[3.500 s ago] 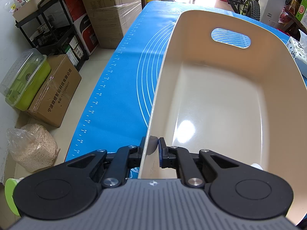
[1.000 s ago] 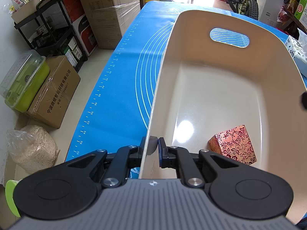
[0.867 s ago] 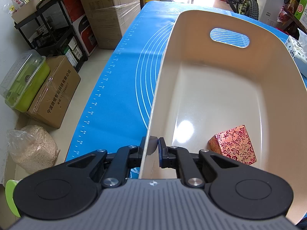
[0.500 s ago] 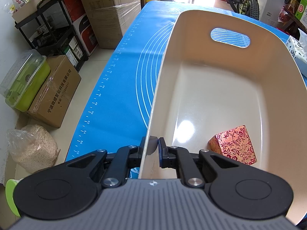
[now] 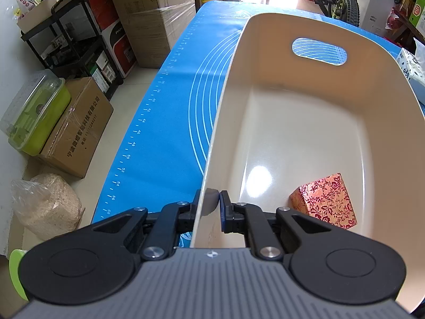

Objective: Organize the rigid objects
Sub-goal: 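Grasp the red toy figure with the right tool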

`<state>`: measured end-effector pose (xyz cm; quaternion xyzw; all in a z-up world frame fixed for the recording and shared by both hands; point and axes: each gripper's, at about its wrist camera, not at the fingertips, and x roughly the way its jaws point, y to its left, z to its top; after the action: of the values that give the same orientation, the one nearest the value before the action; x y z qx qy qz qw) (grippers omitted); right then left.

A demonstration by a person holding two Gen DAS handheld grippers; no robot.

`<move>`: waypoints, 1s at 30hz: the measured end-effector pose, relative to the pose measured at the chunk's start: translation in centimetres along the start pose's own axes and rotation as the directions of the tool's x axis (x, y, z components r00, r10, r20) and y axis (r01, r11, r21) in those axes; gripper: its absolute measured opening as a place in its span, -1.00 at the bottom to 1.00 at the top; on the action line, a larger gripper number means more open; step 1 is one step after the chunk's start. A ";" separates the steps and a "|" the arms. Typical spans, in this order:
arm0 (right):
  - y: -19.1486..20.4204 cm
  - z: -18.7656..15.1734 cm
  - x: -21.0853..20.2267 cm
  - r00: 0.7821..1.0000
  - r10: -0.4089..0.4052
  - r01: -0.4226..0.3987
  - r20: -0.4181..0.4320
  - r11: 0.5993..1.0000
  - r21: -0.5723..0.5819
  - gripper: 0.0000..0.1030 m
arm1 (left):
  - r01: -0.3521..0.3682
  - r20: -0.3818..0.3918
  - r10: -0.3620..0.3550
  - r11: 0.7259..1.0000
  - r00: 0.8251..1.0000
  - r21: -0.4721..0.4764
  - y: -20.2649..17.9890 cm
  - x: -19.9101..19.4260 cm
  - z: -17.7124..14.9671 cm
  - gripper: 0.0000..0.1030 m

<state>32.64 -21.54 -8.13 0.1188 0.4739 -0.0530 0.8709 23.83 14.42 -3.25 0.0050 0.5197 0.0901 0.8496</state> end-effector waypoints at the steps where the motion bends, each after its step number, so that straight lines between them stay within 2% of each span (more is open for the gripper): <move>1: 0.0 0.0 0.1 1.000 0.006 -0.006 0.009 1.000 -0.002 0.32 | -0.001 0.000 0.001 1.000 1.000 0.001 0.0 0.0 0.0 -0.73; 3: 0.0 0.1 0.0 1.000 0.021 -0.021 0.021 1.000 0.009 0.27 | -0.004 0.000 0.004 1.000 1.000 0.003 -0.1 0.0 0.0 -0.72; 5: -0.1 0.1 -0.1 0.999 0.019 -0.020 0.028 1.000 0.021 -0.01 | -0.005 0.000 0.005 1.000 1.000 0.004 -0.1 0.0 0.0 -0.72; 10: -0.6 0.1 -0.1 0.999 0.034 -0.036 0.026 0.997 0.061 -0.04 | -0.007 0.001 0.007 1.000 1.000 0.006 -0.2 -0.1 0.0 -0.72; 12: -0.5 0.0 0.0 0.998 0.047 -0.049 0.030 0.997 0.061 -0.14 | -0.007 0.001 0.007 1.000 1.000 0.006 -0.1 -0.1 0.0 -0.72; 13: -0.5 0.0 0.0 0.997 0.065 -0.067 0.027 0.995 0.070 -0.30 | -0.006 0.000 0.006 1.000 1.000 0.005 -0.1 -0.1 0.0 -0.72; 18: -1.2 0.0 -0.1 0.995 0.095 -0.097 0.023 0.986 0.136 -0.36 | -0.009 0.000 0.009 1.000 1.000 0.006 -0.2 -0.1 0.0 -0.71; 20: -1.5 0.0 -0.6 0.996 0.085 -0.090 0.041 0.985 0.149 -0.45 | -0.011 0.000 0.011 1.000 1.000 0.004 -0.2 -0.1 0.0 -0.71; 23: -1.5 0.1 -1.5 0.994 0.084 -0.093 0.069 0.987 0.130 -0.50 | -0.015 0.000 0.015 1.000 1.000 0.004 -0.2 -0.2 0.0 -0.71; 30: -0.8 -0.1 -1.1 0.998 0.053 -0.056 0.041 0.996 0.073 -0.49 | -0.017 0.000 0.017 1.000 1.000 0.002 -0.3 -0.2 0.1 -0.71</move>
<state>31.78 -22.31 -7.44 0.1628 0.4512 -0.0492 0.8761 23.85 14.13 -3.12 0.0103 0.5197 0.0965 0.8488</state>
